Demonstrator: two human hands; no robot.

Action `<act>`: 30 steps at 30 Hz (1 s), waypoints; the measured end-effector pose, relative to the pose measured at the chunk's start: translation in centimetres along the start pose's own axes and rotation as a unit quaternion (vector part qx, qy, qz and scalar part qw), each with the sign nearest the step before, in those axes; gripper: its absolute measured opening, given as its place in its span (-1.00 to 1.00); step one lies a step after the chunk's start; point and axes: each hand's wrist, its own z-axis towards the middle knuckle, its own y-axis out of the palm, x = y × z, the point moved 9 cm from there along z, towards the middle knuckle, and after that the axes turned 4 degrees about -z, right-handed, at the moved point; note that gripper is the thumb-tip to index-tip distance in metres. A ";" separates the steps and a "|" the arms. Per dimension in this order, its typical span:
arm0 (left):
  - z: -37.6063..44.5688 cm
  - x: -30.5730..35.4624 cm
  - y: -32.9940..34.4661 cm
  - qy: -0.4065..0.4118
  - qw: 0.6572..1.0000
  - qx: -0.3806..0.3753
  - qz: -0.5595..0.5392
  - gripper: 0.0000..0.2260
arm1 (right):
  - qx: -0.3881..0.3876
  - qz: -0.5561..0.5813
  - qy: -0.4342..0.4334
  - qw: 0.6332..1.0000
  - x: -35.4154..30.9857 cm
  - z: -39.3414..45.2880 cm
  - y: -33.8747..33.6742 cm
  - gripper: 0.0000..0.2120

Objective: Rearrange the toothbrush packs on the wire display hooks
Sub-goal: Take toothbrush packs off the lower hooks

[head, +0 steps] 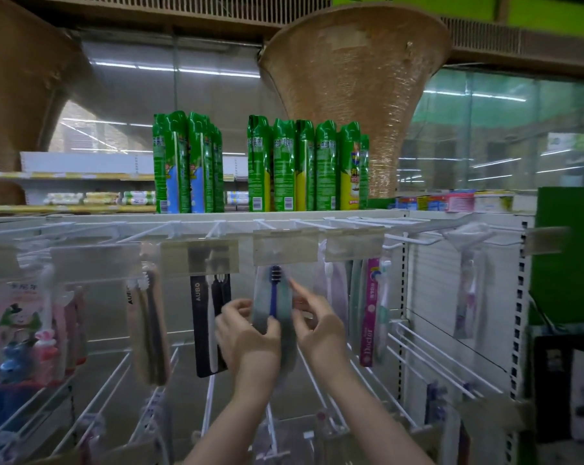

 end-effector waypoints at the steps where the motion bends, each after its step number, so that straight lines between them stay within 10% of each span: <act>1: -0.5 0.8 -0.7 0.027 0.999 0.037 0.009 -0.68 | 0.009 -0.005 0.002 1.000 0.3 -0.3 -0.6 -0.60; 15: -6.0 5.6 12.6 0.049 0.971 -0.185 -0.146 -0.78 | 0.178 0.044 0.027 0.983 5.2 0.2 -14.5 -0.86; 30: -6.8 4.6 18.2 0.013 0.979 -0.139 -0.148 -0.73 | -0.021 0.120 0.044 0.992 9.5 2.8 -15.6 -0.83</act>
